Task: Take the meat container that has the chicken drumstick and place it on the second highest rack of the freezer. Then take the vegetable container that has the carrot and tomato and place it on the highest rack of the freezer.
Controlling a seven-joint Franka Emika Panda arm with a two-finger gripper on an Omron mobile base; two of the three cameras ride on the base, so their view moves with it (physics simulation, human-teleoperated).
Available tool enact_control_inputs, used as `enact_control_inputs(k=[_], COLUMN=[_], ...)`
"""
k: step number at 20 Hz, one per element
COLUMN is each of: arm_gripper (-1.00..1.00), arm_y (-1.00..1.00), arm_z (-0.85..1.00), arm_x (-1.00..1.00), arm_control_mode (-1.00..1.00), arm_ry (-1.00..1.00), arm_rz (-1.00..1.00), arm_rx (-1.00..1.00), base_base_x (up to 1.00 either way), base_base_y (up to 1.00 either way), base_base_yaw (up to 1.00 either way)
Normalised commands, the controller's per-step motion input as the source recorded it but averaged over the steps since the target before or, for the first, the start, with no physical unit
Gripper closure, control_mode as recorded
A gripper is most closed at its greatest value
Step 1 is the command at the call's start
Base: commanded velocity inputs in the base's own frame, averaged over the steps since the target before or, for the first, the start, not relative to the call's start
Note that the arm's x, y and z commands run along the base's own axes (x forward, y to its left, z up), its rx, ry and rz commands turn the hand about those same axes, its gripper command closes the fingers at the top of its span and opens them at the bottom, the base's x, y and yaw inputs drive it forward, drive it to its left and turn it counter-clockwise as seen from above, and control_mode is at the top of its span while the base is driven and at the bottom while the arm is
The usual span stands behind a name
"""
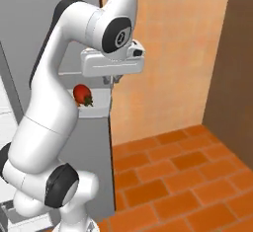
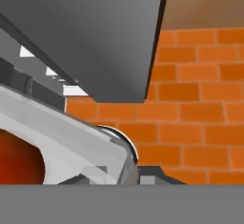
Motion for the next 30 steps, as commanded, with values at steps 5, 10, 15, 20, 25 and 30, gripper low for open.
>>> enact_control_inputs(k=[5,10,15,20,25,30], arm_gripper=[1.00,1.00,1.00,1.00,1.00,1.00], arm_y=[0.00,0.00,0.00,0.00,0.00,0.00], arm_z=[0.00,0.00,0.00,0.00,0.00,0.00], arm_x=[0.00,0.00,0.00,0.00,0.00,0.00], arm_control_mode=[1.00,1.00,1.00,1.00,1.00,1.00], arm_ry=[0.00,0.00,0.00,0.00,0.00,0.00], arm_rz=[0.00,0.00,0.00,0.00,0.00,0.00], arm_rx=[0.00,0.00,0.00,0.00,0.00,0.00], base_base_x=[0.00,0.00,0.08,0.02,0.02,0.14], base_base_y=[0.39,0.31,0.24,0.14,-0.04,-0.06], base_base_yaw=[0.60,0.64,0.59,0.55,0.43,0.27])
